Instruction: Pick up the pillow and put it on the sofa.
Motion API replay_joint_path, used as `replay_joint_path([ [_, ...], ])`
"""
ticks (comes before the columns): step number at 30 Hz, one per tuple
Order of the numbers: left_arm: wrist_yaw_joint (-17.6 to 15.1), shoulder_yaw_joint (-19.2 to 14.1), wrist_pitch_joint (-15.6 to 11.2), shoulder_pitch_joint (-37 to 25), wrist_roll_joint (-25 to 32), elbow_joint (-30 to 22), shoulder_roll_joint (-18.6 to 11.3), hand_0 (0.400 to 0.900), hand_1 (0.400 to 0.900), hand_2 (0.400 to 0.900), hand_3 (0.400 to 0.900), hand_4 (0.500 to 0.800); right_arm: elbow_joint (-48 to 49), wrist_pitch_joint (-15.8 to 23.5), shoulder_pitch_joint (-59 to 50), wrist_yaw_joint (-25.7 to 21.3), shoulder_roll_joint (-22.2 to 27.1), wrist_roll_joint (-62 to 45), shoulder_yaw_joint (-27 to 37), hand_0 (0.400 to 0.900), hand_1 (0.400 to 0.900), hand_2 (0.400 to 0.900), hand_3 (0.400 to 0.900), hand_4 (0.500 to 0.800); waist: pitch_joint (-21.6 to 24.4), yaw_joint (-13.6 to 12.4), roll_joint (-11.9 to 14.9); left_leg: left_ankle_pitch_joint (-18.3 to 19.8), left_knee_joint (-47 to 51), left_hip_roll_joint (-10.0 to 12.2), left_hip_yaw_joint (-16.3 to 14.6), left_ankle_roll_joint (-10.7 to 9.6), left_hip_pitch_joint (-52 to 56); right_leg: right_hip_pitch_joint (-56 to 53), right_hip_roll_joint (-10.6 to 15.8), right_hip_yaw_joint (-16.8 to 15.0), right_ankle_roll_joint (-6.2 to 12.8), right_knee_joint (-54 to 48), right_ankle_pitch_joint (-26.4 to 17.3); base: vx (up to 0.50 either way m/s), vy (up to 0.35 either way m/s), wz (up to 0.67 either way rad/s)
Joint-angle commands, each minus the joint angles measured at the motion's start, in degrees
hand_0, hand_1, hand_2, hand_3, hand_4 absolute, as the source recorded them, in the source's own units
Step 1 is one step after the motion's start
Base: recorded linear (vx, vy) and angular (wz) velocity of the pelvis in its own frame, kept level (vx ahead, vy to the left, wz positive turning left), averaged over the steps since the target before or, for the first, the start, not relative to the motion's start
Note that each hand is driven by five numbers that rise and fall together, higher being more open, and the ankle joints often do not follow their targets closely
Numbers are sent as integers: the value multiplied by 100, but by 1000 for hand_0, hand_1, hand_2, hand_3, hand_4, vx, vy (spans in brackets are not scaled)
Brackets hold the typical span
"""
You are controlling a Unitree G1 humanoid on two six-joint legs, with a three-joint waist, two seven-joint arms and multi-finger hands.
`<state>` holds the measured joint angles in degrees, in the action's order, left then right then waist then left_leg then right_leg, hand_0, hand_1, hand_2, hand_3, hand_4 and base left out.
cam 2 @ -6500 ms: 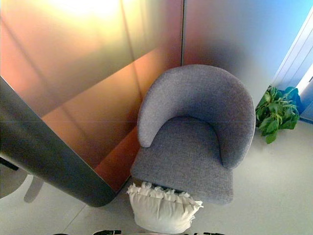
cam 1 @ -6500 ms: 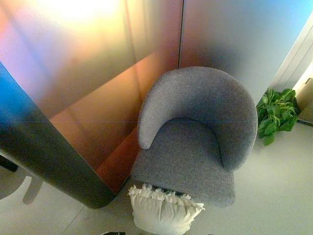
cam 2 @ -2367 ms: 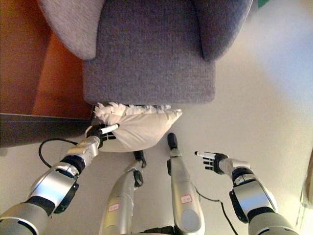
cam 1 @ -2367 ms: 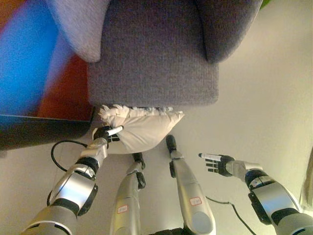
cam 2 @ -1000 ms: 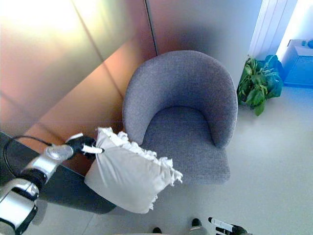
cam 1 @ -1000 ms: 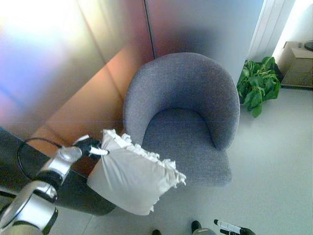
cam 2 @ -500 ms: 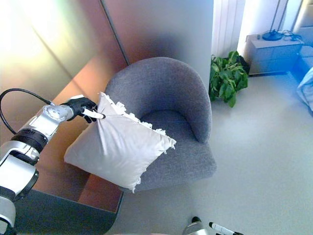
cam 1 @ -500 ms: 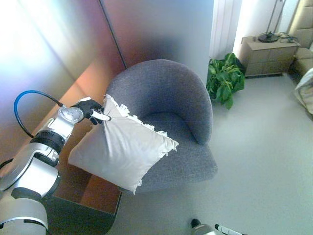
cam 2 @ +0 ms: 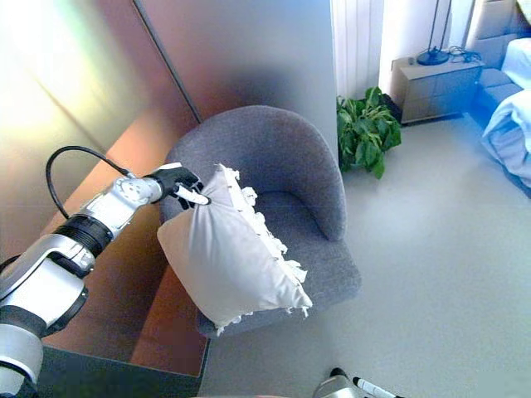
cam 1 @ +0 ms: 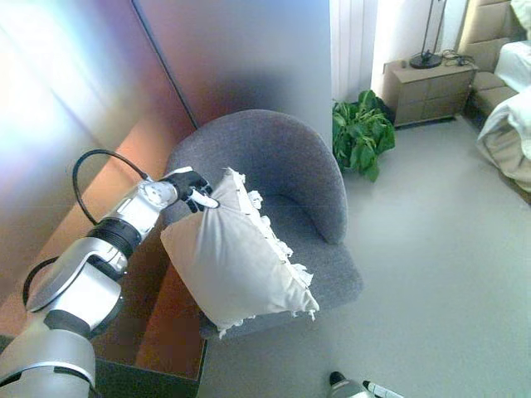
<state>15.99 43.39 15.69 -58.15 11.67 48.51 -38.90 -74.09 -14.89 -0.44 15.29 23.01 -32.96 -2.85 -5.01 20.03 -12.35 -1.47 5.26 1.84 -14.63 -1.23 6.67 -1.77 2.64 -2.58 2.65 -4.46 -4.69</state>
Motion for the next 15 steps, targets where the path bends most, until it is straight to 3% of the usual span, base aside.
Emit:
replay_joint_path([
  [1, -764, -429, -89, -1610, 131, 348, -447, 400, 400, 400, 400, 500, -118, -79, 172, 45, 54, -134, 13, 900, 900, 900, 900, 800, 458, 71, 0, 598, -371, -320, -135, -81, 223, -24, -112, -40, 507, 210, 367, 20, -53, -9],
  [3, -739, -440, -60, -1614, 209, 419, -469, 400, 400, 400, 400, 500, -128, -41, 227, 88, 53, -86, 42, 900, 900, 900, 900, 800, 460, 96, 12, 596, -381, -309, -147, -81, 206, -1, -127, -66, 508, 200, 353, 3, -45, -7],
  [4, -749, -453, -60, -1607, 268, 447, -477, 473, 473, 473, 473, 544, -132, -27, 247, 107, 53, -63, 47, 900, 900, 900, 900, 800, 457, 103, 16, 595, -383, -302, -153, -79, 196, 13, -130, -72, 508, 203, 352, -10, -32, -5],
  [5, -735, -480, -81, -1599, 352, 491, -483, 900, 900, 900, 900, 800, -136, 0, 265, 130, 51, -44, 45, 900, 900, 900, 900, 800, 452, 108, 22, 596, -387, -296, -159, -75, 189, 22, -131, -72, 506, 204, 352, -10, -24, -4],
  [15, -543, -627, -9, -1315, 383, 624, -599, 900, 900, 900, 900, 800, -109, 158, 340, 142, -28, 66, -68, 900, 900, 900, 900, 800, 473, 22, 114, 593, -398, -271, -138, -68, 173, -10, -119, 14, 500, 166, 337, -1, -3, 2],
])
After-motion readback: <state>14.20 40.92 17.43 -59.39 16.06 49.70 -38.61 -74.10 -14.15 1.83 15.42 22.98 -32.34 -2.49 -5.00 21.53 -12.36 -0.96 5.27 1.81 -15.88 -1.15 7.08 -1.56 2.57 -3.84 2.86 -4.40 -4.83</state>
